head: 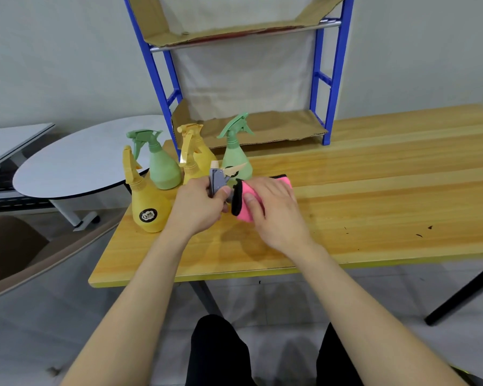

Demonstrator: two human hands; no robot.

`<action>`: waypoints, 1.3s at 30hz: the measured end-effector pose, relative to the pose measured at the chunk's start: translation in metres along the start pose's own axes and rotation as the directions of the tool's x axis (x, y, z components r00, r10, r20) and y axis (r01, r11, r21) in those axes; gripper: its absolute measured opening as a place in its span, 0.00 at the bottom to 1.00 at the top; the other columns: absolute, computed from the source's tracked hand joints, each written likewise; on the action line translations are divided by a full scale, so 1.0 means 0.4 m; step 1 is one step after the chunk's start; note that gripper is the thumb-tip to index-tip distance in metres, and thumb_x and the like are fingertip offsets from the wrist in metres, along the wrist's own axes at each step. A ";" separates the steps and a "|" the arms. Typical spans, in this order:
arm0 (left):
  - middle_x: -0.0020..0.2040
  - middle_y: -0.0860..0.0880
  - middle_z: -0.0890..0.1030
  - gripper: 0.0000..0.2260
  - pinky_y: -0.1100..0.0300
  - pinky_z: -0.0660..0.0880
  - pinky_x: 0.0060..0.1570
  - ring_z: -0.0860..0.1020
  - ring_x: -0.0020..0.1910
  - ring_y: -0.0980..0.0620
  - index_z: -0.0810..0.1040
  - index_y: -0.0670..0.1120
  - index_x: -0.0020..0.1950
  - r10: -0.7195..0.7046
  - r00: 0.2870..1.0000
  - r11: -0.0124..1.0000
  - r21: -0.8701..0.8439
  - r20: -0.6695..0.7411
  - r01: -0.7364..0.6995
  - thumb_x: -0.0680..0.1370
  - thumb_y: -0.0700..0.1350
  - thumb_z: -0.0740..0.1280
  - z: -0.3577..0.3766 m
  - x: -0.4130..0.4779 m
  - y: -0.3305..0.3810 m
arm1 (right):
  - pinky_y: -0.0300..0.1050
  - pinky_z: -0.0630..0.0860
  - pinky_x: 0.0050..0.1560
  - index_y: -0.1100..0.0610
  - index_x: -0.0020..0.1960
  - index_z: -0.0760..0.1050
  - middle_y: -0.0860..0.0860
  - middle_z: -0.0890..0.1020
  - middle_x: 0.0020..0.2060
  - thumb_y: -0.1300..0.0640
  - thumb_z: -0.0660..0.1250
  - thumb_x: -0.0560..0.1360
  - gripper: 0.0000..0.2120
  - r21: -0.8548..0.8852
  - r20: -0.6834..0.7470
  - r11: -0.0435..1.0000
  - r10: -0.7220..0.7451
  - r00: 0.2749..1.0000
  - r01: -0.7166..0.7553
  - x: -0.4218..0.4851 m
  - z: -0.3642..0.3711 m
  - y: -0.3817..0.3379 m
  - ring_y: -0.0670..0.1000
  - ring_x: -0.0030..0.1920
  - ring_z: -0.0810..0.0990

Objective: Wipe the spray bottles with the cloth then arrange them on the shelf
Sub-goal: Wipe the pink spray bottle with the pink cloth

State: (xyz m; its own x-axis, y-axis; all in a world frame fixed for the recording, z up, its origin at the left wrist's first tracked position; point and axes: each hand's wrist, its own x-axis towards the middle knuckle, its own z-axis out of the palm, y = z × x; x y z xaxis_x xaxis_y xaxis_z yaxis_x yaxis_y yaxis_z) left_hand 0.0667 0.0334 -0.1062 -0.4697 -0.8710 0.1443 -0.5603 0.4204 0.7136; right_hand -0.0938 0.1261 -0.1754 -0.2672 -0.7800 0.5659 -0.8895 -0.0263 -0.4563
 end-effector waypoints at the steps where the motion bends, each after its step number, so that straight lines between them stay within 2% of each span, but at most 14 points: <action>1: 0.35 0.52 0.87 0.08 0.57 0.79 0.37 0.83 0.30 0.54 0.82 0.46 0.56 0.003 1.000 1.000 -0.014 0.002 -0.003 0.85 0.49 0.68 0.000 -0.005 0.005 | 0.52 0.65 0.76 0.50 0.71 0.75 0.45 0.80 0.66 0.47 0.54 0.89 0.17 0.003 -0.006 0.999 0.032 0.999 -0.032 0.002 -0.001 0.015 0.48 0.71 0.73; 4: 0.38 0.51 0.88 0.10 0.58 0.82 0.36 0.86 0.32 0.53 0.79 0.44 0.64 0.036 0.999 0.993 -0.111 0.034 -0.032 0.86 0.47 0.67 -0.003 -0.030 0.022 | 0.56 0.69 0.72 0.50 0.70 0.76 0.46 0.81 0.64 0.45 0.50 0.89 0.20 0.054 0.038 0.994 0.093 0.995 -0.095 0.017 0.000 0.041 0.49 0.67 0.74; 7: 0.48 0.51 0.89 0.27 0.60 0.82 0.49 0.88 0.45 0.53 0.62 0.51 0.81 0.137 0.986 0.958 -0.264 0.098 -0.107 0.85 0.38 0.65 -0.022 -0.057 0.014 | 0.53 0.72 0.67 0.50 0.71 0.77 0.47 0.82 0.64 0.45 0.49 0.88 0.22 0.158 0.049 0.975 0.152 0.987 -0.158 0.032 -0.012 0.062 0.50 0.65 0.75; 10: 0.58 0.55 0.83 0.40 0.62 0.80 0.55 0.83 0.56 0.56 0.57 0.62 0.85 0.413 0.906 0.909 0.022 0.093 -0.416 0.80 0.33 0.66 -0.029 -0.066 -0.014 | 0.47 0.72 0.59 0.50 0.70 0.78 0.48 0.83 0.60 0.48 0.50 0.89 0.20 0.246 0.076 0.946 0.199 0.977 -0.212 0.035 -0.032 0.076 0.51 0.60 0.77; 12: 0.61 0.54 0.79 0.36 0.55 0.81 0.53 0.80 0.57 0.54 0.63 0.60 0.84 0.589 0.802 0.755 0.287 0.099 -0.590 0.81 0.35 0.69 -0.020 -0.050 -0.029 | 0.47 0.73 0.53 0.48 0.69 0.78 0.46 0.84 0.56 0.47 0.50 0.90 0.19 0.307 0.107 0.911 0.256 0.961 -0.276 0.035 -0.040 0.082 0.49 0.56 0.79; 14: 0.60 0.49 0.80 0.31 0.49 0.83 0.48 0.80 0.56 0.48 0.70 0.53 0.82 0.690 0.716 0.609 0.453 0.102 -0.651 0.80 0.38 0.74 -0.014 -0.024 -0.029 | 0.50 0.75 0.48 0.49 0.62 0.78 0.47 0.85 0.49 0.47 0.50 0.90 0.18 0.321 0.108 0.889 0.309 0.945 -0.327 0.030 -0.042 0.095 0.49 0.49 0.81; 16: 0.54 0.46 0.82 0.30 0.49 0.82 0.41 0.81 0.51 0.44 0.76 0.47 0.78 0.759 0.645 0.500 0.551 0.094 -0.668 0.77 0.33 0.76 -0.013 0.008 -0.018 | 0.52 0.75 0.44 0.50 0.57 0.77 0.48 0.83 0.43 0.48 0.51 0.89 0.16 0.287 0.126 0.894 0.320 0.939 -0.343 0.023 -0.037 0.106 0.50 0.45 0.81; 20: 0.47 0.44 0.82 0.25 0.50 0.77 0.33 0.79 0.42 0.42 0.81 0.42 0.68 0.801 0.593 0.438 0.595 0.082 -0.674 0.73 0.25 0.73 -0.025 0.062 0.007 | 0.48 0.69 0.42 0.50 0.60 0.78 0.46 0.83 0.45 0.48 0.54 0.89 0.15 0.256 0.151 0.888 0.354 0.923 -0.382 0.012 -0.022 0.097 0.50 0.46 0.80; 25: 0.47 0.46 0.80 0.03 0.54 0.71 0.37 0.77 0.45 0.45 0.83 0.43 0.48 0.837 0.544 0.402 0.607 0.060 -0.685 0.79 0.36 0.74 -0.050 0.085 0.056 | 0.45 0.73 0.39 0.47 0.58 0.78 0.44 0.83 0.44 0.47 0.54 0.89 0.14 0.243 0.152 0.875 0.391 0.908 -0.418 0.007 -0.021 0.088 0.46 0.45 0.81; 29: 0.57 0.50 0.78 0.06 0.56 0.75 0.46 0.77 0.52 0.50 0.83 0.46 0.49 0.679 0.733 0.633 0.484 0.026 -0.604 0.81 0.38 0.68 -0.065 0.080 0.073 | 0.47 0.74 0.39 0.48 0.58 0.78 0.44 0.84 0.43 0.47 0.53 0.89 0.15 0.255 0.141 0.867 0.404 0.904 -0.427 0.004 -0.029 0.089 0.46 0.43 0.81; 31: 0.53 0.52 0.81 0.08 0.53 0.77 0.49 0.79 0.49 0.50 0.81 0.47 0.48 0.529 0.846 0.804 0.355 -0.060 -0.477 0.83 0.41 0.63 -0.063 0.077 0.091 | 0.46 0.73 0.39 0.49 0.58 0.78 0.45 0.83 0.42 0.47 0.53 0.89 0.15 0.262 0.128 0.865 0.410 0.903 -0.429 0.003 -0.034 0.088 0.45 0.43 0.81; 33: 0.47 0.51 0.83 0.13 0.46 0.80 0.47 0.82 0.45 0.49 0.79 0.48 0.50 0.354 0.924 0.920 0.233 -0.142 -0.316 0.85 0.54 0.61 -0.064 0.084 0.126 | 0.45 0.72 0.38 0.49 0.59 0.79 0.45 0.84 0.42 0.47 0.53 0.89 0.16 0.259 0.120 0.867 0.410 0.904 -0.427 0.001 -0.037 0.085 0.45 0.43 0.81; 36: 0.43 0.50 0.85 0.31 0.49 0.81 0.45 0.84 0.42 0.48 0.78 0.49 0.55 0.164 0.984 0.931 0.339 -0.066 -0.133 0.80 0.75 0.54 -0.071 0.096 0.190 | 0.45 0.71 0.37 0.49 0.59 0.79 0.45 0.84 0.42 0.45 0.53 0.89 0.17 0.275 0.105 0.860 0.417 0.903 -0.429 -0.004 -0.041 0.080 0.45 0.42 0.81; 39: 0.39 0.48 0.87 0.32 0.56 0.82 0.37 0.88 0.37 0.45 0.83 0.46 0.50 0.000 0.994 0.881 0.470 0.107 -0.050 0.80 0.73 0.57 -0.063 0.110 0.231 | 0.45 0.71 0.35 0.48 0.57 0.79 0.45 0.84 0.39 0.46 0.53 0.89 0.16 0.288 0.083 0.858 0.419 0.904 -0.424 -0.010 -0.049 0.079 0.46 0.39 0.82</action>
State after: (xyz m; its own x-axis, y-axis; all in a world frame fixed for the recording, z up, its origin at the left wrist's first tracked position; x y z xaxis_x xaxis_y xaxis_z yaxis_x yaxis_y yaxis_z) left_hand 0.0115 0.0275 -0.0167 -0.5399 -0.8389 0.0698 -0.7909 0.5339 0.2990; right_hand -0.1282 0.1408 -0.1787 -0.5834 -0.7682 0.2636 -0.5433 0.1279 -0.8297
